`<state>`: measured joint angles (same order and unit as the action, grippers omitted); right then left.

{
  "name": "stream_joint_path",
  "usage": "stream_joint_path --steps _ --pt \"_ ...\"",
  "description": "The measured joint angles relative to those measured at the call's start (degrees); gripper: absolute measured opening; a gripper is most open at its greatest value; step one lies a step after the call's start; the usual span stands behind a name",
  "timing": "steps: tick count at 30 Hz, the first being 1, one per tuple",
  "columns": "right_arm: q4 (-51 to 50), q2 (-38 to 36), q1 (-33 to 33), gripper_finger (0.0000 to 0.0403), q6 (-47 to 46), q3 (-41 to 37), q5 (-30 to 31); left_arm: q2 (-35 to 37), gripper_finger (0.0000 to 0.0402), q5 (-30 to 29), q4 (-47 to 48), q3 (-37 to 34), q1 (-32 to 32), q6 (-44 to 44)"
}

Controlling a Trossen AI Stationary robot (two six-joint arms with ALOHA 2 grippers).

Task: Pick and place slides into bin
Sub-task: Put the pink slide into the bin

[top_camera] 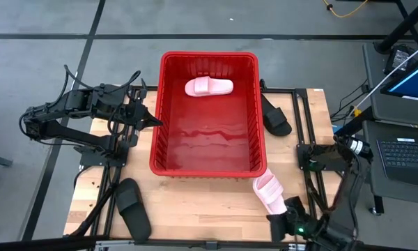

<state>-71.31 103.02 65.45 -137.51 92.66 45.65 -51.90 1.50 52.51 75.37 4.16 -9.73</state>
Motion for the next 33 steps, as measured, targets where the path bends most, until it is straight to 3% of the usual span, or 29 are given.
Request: stream_joint_path --steps 3,17,23,29,33 --pt "-0.92 -0.04 2.03 0.0009 -0.03 0.00 4.02 0.00 0.0002 0.00 0.00 0.00 0.00 -0.01" --pt "-9.64 -0.07 7.31 0.0011 0.05 -2.77 7.30 0.00 0.0002 0.00 -0.09 0.00 0.02 1.66" --pt "-1.69 -0.04 7.67 0.0004 1.25 -11.55 13.37 0.00 0.0004 0.00 -1.43 0.00 0.02 2.44" --pt "11.76 -0.04 7.66 0.0011 1.13 -21.88 14.03 -0.02 0.0003 0.00 -1.68 0.00 0.01 3.24" --pt "17.86 -0.04 7.60 0.0005 1.30 -25.85 18.36 -0.02 0.0005 0.00 -1.66 0.00 0.02 4.57"
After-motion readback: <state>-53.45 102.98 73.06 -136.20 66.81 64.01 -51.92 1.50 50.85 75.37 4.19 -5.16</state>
